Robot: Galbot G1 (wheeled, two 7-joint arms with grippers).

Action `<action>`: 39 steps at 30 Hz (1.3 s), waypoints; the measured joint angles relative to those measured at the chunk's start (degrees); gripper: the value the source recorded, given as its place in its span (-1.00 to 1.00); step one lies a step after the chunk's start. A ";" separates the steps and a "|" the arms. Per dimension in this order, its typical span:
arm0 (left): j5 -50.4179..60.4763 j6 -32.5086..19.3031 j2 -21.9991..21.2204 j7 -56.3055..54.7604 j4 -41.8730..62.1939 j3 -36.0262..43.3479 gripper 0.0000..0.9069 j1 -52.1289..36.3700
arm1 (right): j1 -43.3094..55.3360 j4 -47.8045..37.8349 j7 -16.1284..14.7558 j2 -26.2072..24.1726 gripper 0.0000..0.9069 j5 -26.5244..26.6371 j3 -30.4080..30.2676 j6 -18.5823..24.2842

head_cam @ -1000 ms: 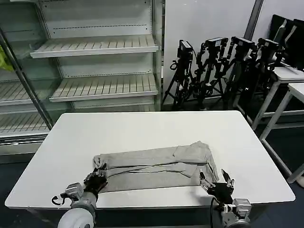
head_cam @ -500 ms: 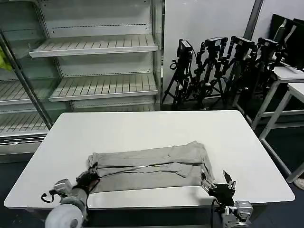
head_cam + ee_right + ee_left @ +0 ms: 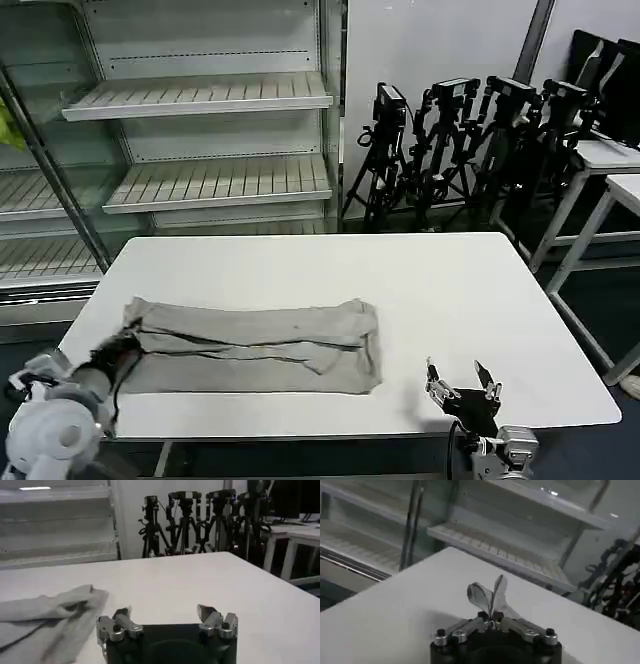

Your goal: Fold and organize the clothes.

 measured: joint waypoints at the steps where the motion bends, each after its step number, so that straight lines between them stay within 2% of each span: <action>1: -1.45 0.37 0.12 -0.12 -0.20 -0.30 -0.96 -0.22 | -0.10 0.08 0.00 0.10 1.00 -0.09 -0.01 0.00; 7: -11.19 1.65 -1.13 -1.63 -2.85 0.21 -0.96 -1.55 | -1.16 0.74 0.00 0.56 1.00 -0.65 0.24 0.17; 19: -21.91 1.50 -8.68 -4.65 -6.85 8.28 -0.96 -5.24 | -5.05 2.89 -0.09 0.61 1.00 -1.30 2.28 0.50; 33: -15.27 0.79 -19.65 -5.48 -2.78 22.28 -0.96 -11.38 | -8.37 4.87 -0.13 1.36 1.00 -1.59 3.65 0.42; 39: -10.67 0.47 -22.61 -5.50 0.08 27.10 -0.96 -12.78 | -8.62 4.91 -0.13 1.64 1.00 -1.61 3.78 0.42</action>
